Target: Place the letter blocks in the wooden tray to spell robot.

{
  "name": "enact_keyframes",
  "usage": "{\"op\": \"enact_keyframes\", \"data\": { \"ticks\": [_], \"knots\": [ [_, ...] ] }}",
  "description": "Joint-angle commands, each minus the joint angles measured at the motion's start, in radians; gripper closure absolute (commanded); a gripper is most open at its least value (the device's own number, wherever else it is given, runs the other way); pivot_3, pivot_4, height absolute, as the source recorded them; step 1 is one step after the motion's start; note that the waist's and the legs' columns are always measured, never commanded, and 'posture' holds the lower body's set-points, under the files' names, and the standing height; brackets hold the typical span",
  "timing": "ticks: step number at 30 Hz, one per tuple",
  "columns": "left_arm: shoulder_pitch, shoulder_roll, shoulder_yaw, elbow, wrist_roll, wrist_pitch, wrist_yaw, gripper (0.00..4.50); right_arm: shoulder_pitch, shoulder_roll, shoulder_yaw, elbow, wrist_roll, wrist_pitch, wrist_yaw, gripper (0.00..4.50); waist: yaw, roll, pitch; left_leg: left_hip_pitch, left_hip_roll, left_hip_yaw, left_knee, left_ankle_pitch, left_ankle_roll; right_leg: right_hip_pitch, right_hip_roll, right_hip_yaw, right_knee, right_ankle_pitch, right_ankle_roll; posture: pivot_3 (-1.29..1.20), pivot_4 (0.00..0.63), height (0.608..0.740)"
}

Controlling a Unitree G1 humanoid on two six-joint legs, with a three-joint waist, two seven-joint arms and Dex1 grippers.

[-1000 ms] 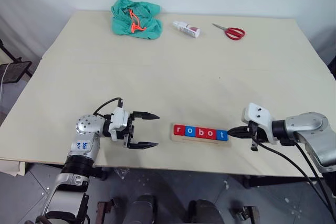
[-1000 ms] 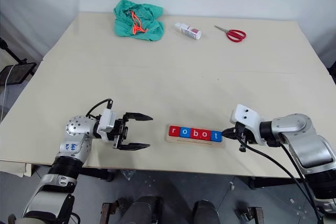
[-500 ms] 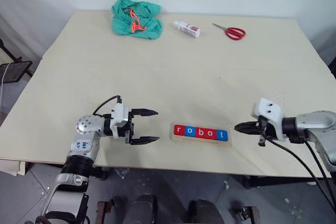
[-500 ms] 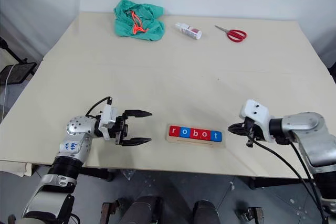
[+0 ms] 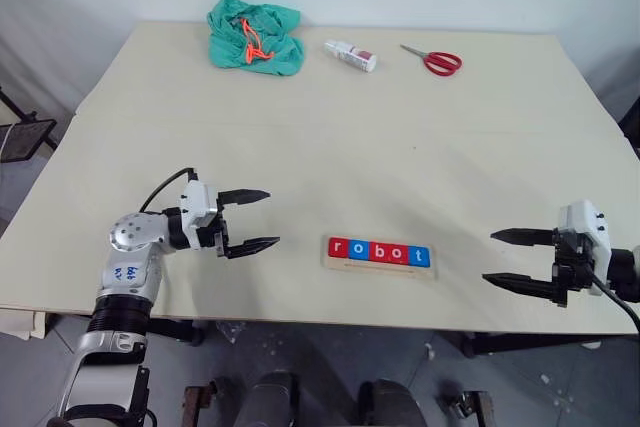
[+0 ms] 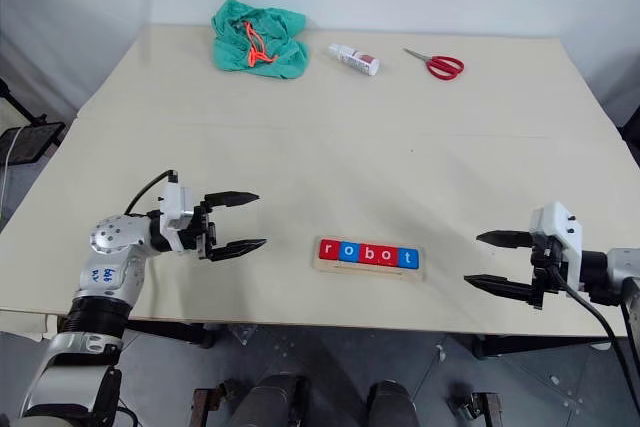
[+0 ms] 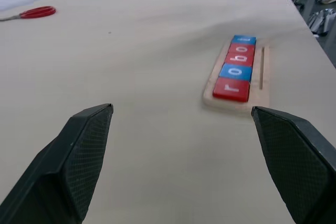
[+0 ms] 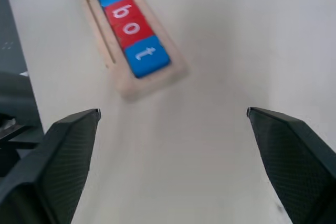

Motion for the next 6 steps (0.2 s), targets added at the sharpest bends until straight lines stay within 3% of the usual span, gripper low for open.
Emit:
{"op": "enact_keyframes", "data": {
  "ticks": [1, 6],
  "knots": [
    [0.009, 0.038, 0.05, 0.006, -0.016, -0.012, 0.0, 0.0, -0.043, -0.012, -0.024, 0.085, -0.01, -0.071, 0.018, 0.02, 0.0, 0.0, 0.0, 0.0, 0.0, 0.0, 0.0, 0.0, 0.0, 0.0, 0.0, 0.0, 0.0, 0.0, 0.0, 0.0, 0.15, 0.74],
    [0.033, 0.049, 0.068, -0.033, -0.046, 0.01, -0.028, 0.0, -0.082, -0.012, -0.004, 0.152, -0.025, -0.109, 0.033, 0.02, 0.001, 0.0, 0.0, 0.0, 0.0, 0.0, 0.0, 0.0, 0.0, 0.0, 0.0, 0.0, 0.0, 0.0, 0.0, 0.0, 0.15, 0.74]
  ]
}}
